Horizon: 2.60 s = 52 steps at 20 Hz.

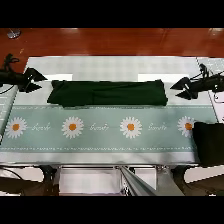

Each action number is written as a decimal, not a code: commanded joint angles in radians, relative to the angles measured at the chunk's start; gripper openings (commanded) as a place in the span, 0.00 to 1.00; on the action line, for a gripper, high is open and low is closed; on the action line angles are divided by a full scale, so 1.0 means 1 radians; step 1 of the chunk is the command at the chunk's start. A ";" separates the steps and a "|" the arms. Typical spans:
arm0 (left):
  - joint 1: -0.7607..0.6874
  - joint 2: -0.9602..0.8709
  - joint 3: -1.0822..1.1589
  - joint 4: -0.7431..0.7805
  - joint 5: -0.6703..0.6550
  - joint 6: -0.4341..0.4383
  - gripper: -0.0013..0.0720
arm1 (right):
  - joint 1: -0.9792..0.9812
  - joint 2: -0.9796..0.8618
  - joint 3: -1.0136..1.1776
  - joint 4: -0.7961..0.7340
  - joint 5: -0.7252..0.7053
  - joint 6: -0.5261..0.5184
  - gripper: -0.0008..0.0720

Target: Fold the shirts.

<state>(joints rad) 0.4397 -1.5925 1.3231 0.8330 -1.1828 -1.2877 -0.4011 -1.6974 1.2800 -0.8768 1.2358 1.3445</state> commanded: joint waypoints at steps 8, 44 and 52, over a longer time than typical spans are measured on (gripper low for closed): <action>-0.219 0.413 -0.424 -0.259 0.170 0.255 0.97 | 0.192 -0.080 -0.008 0.135 -0.110 0.005 0.30; -1.041 -0.160 0.290 -0.179 0.102 -0.082 0.05 | 0.269 0.971 -0.294 0.026 -0.006 0.083 0.06; -0.266 0.467 0.029 -0.047 0.032 -0.029 0.05 | 0.731 0.465 0.044 0.000 -0.161 0.142 0.06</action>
<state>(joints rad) -0.0834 -1.3533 1.4765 0.7910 -1.1564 -1.3693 0.1841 -1.0454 1.1961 -0.8658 1.1244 1.4658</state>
